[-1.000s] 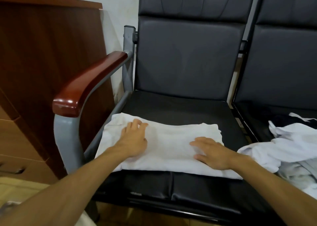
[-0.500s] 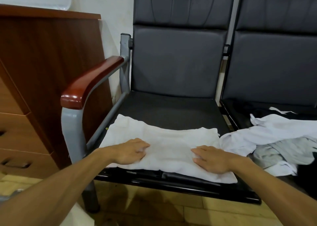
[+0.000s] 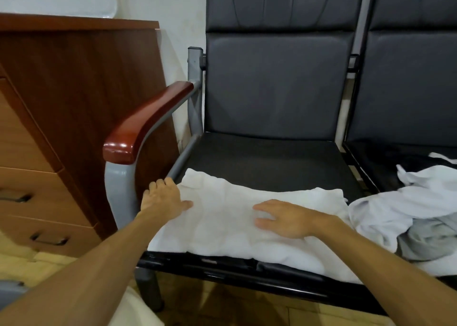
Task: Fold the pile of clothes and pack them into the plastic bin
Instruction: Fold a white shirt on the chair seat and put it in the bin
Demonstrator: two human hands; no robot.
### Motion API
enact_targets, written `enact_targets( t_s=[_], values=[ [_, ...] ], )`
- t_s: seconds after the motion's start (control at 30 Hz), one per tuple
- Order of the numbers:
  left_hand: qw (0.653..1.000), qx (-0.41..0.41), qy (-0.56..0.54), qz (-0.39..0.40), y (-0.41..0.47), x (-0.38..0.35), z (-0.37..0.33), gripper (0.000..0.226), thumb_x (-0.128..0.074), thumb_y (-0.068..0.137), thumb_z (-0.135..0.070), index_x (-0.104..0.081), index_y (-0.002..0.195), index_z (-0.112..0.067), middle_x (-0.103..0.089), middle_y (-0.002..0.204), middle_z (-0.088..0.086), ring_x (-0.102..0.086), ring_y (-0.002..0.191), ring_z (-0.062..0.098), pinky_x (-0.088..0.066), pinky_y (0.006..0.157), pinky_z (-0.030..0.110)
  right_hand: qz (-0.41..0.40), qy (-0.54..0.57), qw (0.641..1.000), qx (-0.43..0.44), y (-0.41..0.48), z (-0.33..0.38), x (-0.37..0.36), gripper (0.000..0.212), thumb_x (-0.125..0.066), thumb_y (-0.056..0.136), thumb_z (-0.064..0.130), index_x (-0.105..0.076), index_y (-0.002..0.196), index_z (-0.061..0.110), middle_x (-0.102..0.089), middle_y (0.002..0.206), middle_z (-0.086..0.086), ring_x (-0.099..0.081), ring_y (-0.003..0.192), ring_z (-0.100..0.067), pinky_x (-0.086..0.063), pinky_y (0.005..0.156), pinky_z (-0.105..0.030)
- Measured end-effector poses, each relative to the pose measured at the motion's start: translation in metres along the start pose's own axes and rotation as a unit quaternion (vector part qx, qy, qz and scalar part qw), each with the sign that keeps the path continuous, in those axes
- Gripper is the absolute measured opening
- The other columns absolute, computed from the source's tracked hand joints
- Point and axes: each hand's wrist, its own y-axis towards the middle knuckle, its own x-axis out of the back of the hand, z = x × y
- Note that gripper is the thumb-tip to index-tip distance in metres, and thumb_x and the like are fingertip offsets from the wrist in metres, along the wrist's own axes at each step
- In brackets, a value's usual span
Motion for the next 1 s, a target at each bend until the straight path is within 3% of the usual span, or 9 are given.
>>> enact_targets(
  t_s=[0.13,0.3,0.47,0.53,0.63,0.77,0.9,1.0],
  values=[
    [1.0,-0.005,-0.024,0.007,0.003,0.003,0.0,0.082,-0.065,0.083,-0.055,-0.031,0.138,-0.006,-0.042,0.139,0.013,-0.04,0.129,0.029,-0.035,0.105,0.04,0.089,-0.027,0.996,0.004,0.008,0.01,-0.007,0.067,-0.029,0.097,0.062,-0.005,0.154,0.037,0.004,0.162,0.012,0.007,0.149,-0.01,0.002,0.12,-0.034],
    [1.0,-0.012,-0.006,-0.025,-0.003,0.001,-0.002,0.073,-0.063,0.084,-0.054,-0.034,0.133,-0.007,-0.046,0.133,0.01,-0.044,0.125,0.027,-0.036,0.104,0.039,0.089,-0.035,0.995,0.008,0.019,0.019,-0.01,0.066,-0.026,0.098,0.06,0.0,0.154,0.036,0.01,0.161,0.013,0.011,0.148,-0.011,0.002,0.121,-0.04],
    [0.995,-0.039,0.09,-0.008,-0.01,-0.002,-0.001,0.055,-0.042,0.096,-0.053,-0.046,0.132,-0.012,-0.047,0.135,0.01,-0.043,0.125,0.027,-0.032,0.105,0.041,0.075,-0.021,0.997,0.016,0.025,0.027,-0.013,0.065,-0.026,0.098,0.059,-0.001,0.154,0.037,0.008,0.161,0.014,0.01,0.148,-0.01,0.001,0.122,-0.04],
    [0.997,-0.054,0.061,0.002,-0.011,0.003,0.0,0.045,-0.04,0.099,-0.043,-0.048,0.13,-0.012,-0.05,0.133,0.01,-0.045,0.123,0.026,-0.033,0.103,0.04,0.06,-0.011,0.998,0.024,0.027,0.033,-0.016,0.065,-0.027,0.098,0.059,-0.003,0.154,0.037,0.007,0.161,0.014,0.008,0.148,-0.01,0.001,0.122,-0.041],
    [0.991,-0.008,-0.133,0.032,-0.014,0.016,-0.001,0.04,-0.036,0.103,-0.03,-0.043,0.135,-0.007,-0.053,0.131,0.012,-0.052,0.116,0.026,-0.039,0.091,0.033,0.036,0.006,0.999,0.034,0.034,0.042,-0.019,0.065,-0.03,0.098,0.059,-0.007,0.154,0.035,0.001,0.162,0.012,0.004,0.149,-0.011,-0.001,0.122,-0.04],
    [0.91,0.101,-0.394,0.083,-0.016,0.03,0.0,0.036,-0.047,0.1,-0.023,-0.049,0.129,-0.002,-0.058,0.115,0.012,-0.055,0.097,0.024,-0.043,0.083,0.032,-0.01,0.058,0.996,0.061,0.037,0.039,-0.013,0.059,-0.043,0.098,0.051,-0.028,0.15,0.029,-0.026,0.157,0.007,-0.026,0.143,-0.014,-0.019,0.117,-0.027],
    [0.735,0.132,-0.643,0.172,-0.027,0.051,-0.024,0.016,-0.058,0.096,-0.017,-0.053,0.107,-0.006,-0.064,0.093,0.012,-0.063,0.079,0.025,-0.051,0.062,0.036,-0.135,0.126,0.982,0.029,0.021,0.006,0.013,0.039,-0.052,0.098,0.03,-0.051,0.136,0.024,-0.053,0.137,0.002,-0.051,0.122,-0.014,-0.037,0.093,-0.017],
    [0.665,0.085,-0.709,0.218,-0.026,0.058,-0.057,0.026,-0.062,0.093,-0.02,-0.054,0.114,-0.006,-0.065,0.096,0.013,-0.065,0.084,0.025,-0.053,0.068,0.037,-0.253,0.203,0.944,-0.06,-0.006,-0.035,0.036,0.029,-0.049,0.099,0.019,-0.059,0.125,0.023,-0.064,0.118,-0.001,-0.061,0.104,-0.018,-0.046,0.083,-0.026]
  ],
)
